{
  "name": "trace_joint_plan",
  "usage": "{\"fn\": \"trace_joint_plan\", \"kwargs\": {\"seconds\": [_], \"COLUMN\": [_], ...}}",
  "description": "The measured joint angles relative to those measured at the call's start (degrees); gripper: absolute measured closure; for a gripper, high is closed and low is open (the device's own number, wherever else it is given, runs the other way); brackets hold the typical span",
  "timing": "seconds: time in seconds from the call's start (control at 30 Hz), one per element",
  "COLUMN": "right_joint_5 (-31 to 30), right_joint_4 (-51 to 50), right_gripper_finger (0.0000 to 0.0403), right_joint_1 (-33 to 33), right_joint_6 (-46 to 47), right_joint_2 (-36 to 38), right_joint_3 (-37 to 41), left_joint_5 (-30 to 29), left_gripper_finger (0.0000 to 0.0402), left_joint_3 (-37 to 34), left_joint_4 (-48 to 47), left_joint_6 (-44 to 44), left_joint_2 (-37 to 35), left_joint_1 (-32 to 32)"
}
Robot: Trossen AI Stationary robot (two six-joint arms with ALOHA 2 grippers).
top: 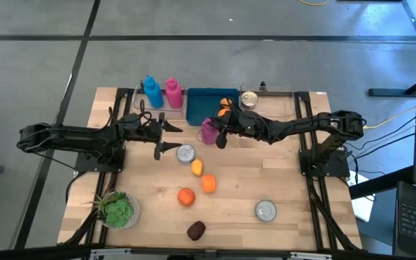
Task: Pick & Place Food Item
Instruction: Put the purple bottle into the left transparent bin
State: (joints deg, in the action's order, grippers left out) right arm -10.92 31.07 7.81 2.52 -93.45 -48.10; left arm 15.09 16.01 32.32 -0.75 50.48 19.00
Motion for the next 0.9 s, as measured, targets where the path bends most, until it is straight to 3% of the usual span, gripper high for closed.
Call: {"fn": "trace_joint_plan", "kwargs": {"seconds": [0.33,0.53,0.7,0.9], "right_joint_5": [0.4,5.0,7.3,7.4], "right_joint_4": [-0.7,-2.1,-11.9,-18.0], "right_gripper_finger": [0.0349,0.0349,0.0349,0.0349], "right_joint_1": [0.0,0.0,-1.0,-2.4], "right_joint_6": [-0.4,-0.8,-3.4,-6.5], "right_joint_2": [0.9,2.5,2.5,2.5], "right_joint_3": [0.0,-2.6,-9.1,-13.6], "left_joint_5": [-0.3,-6.8,-6.9,-7.0], "left_gripper_finger": [0.0137,0.0137,0.0137,0.0137], "left_joint_3": [0.0,0.0,1.6,8.9], "left_joint_4": [-0.8,-0.9,-3.3,-11.6], "left_joint_6": [0.6,4.1,4.5,2.1], "left_joint_2": [0.0,0.0,0.0,0.3], "left_joint_1": [0.0,0.0,0.0,-0.2]}}
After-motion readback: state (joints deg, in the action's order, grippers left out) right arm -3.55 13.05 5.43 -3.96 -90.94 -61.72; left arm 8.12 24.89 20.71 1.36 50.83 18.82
